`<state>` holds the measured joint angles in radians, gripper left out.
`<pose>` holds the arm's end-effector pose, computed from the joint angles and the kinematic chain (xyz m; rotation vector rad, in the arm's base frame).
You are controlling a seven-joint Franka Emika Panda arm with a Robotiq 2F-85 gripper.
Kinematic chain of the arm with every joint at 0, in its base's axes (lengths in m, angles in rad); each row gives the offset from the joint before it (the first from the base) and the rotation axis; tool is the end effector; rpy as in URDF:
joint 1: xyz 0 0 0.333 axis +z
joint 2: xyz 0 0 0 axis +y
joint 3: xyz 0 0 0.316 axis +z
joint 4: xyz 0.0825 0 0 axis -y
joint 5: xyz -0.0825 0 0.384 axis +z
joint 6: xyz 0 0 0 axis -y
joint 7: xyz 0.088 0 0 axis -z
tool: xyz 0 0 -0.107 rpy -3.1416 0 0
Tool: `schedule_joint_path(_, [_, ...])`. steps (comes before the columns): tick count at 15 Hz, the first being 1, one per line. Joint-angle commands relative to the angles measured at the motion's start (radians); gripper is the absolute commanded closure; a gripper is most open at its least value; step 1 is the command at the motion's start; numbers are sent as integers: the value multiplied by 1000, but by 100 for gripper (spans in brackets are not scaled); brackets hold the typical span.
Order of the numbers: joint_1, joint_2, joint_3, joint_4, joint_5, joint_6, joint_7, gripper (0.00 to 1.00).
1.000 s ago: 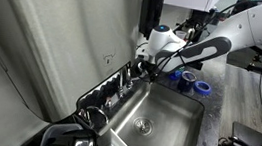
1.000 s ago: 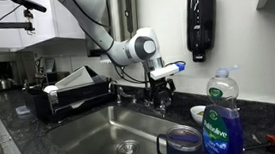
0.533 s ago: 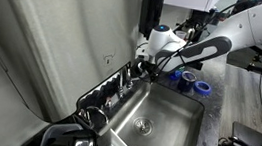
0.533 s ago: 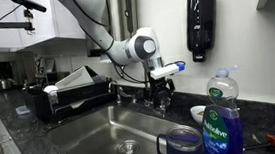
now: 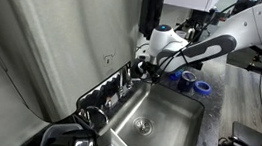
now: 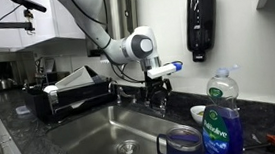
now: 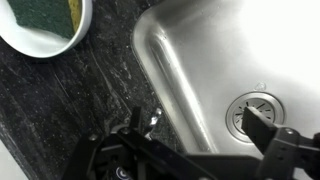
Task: Open the tap
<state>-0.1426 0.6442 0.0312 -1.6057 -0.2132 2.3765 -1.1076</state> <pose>0.7023 -0.0840 0.2644 2.4929 1.5862 0.0367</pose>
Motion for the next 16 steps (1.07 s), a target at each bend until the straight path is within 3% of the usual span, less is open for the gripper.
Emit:
schedule_joint_path(1, [-8,-69,18,-85,22,-28,-24,0])
schedule_joint_path(16, [-9,-128,42,-169,42,-11,-61,0])
